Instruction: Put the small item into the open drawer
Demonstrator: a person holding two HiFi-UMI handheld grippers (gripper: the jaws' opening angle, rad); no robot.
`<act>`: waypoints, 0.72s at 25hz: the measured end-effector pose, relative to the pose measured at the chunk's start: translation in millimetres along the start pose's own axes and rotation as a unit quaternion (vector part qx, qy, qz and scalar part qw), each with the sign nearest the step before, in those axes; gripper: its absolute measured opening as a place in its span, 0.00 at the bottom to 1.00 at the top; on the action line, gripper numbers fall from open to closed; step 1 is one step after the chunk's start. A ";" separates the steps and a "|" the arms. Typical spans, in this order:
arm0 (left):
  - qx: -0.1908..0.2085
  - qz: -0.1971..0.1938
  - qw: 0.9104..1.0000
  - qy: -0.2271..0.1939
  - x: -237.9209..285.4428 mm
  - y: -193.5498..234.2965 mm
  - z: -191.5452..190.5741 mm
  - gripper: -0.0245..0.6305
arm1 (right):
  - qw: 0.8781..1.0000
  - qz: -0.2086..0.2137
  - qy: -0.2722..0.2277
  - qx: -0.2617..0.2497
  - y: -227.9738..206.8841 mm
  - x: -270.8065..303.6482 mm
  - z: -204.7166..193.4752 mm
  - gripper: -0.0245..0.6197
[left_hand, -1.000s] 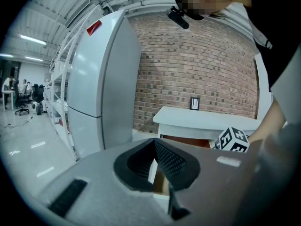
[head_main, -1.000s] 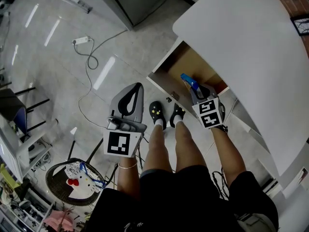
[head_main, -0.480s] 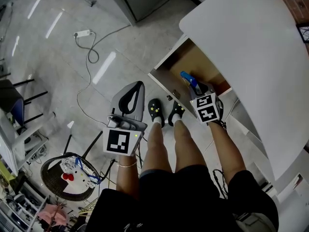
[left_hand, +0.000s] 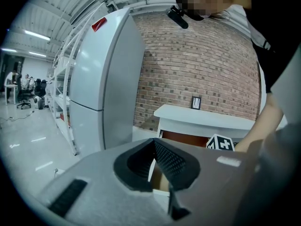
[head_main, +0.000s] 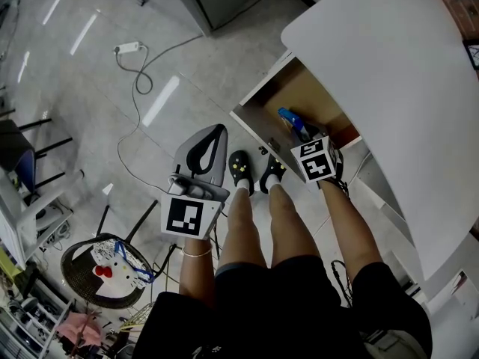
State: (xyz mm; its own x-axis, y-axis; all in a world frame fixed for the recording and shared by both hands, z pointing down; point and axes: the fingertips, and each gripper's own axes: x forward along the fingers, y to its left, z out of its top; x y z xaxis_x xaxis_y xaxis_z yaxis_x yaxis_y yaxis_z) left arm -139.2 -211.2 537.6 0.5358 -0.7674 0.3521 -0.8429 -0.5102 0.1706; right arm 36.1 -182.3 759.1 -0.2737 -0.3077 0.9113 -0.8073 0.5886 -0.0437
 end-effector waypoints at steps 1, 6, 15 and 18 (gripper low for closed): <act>0.000 -0.002 1.000 0.001 1.1 0.0 -0.8 0.02 | 1.000 0.000 0.003 -0.001 -0.4 2.2 -0.5 0.20; -0.002 -0.006 1.000 0.004 6.7 0.1 -4.1 0.02 | 1.000 -0.003 0.012 -0.013 -2.9 7.9 1.8 0.20; -0.005 -0.007 1.000 0.007 11.7 -3.1 -5.3 0.02 | 1.000 0.007 0.023 -0.016 1.1 20.1 6.7 0.20; -0.010 -0.005 1.000 0.010 10.9 -1.0 -7.1 0.02 | 1.000 0.007 0.025 -0.015 1.0 22.8 10.2 0.20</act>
State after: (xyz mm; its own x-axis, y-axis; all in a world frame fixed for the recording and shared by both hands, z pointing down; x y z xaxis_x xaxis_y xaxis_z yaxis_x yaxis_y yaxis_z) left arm -132.9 -216.3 547.8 0.5435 -0.7542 0.3684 -0.8383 -0.5098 0.1932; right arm 23.7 -196.4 775.7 -0.2583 -0.2623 0.9298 -0.7867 0.6157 -0.0448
